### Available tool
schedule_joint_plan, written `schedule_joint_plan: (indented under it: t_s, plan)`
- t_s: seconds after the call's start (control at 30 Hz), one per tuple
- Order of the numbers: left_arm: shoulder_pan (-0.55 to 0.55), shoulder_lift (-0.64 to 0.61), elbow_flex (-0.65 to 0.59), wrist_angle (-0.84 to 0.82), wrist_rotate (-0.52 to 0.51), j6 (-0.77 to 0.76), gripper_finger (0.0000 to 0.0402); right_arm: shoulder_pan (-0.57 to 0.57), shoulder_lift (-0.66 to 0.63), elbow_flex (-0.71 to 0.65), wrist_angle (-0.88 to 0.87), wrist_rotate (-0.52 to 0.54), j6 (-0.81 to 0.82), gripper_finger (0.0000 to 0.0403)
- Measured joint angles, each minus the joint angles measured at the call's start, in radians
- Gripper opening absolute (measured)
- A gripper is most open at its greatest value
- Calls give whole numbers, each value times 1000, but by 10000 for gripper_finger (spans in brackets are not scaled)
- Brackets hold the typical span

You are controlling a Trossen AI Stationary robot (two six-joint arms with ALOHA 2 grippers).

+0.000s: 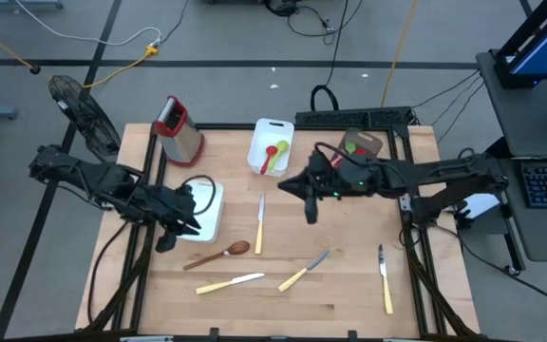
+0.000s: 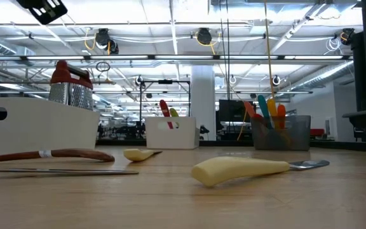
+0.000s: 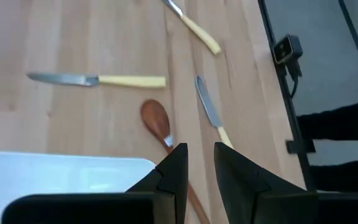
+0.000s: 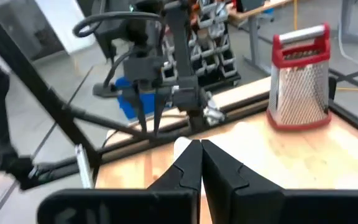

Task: Pick & Place Kitchen Items
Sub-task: Put the brown serving spoon into the top white bin

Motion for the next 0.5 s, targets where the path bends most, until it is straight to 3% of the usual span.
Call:
schedule_joint_plan:
  t_s: [0.3, 0.5]
  plan:
    - [-122, 93, 0, -9, -29, -179, 81, 61, -146, -17, -159, 25, -10, 2]
    - [-180, 188, 0, 29, -79, -294, 81, 83, -308, -190, -95, 24, -11, 1]
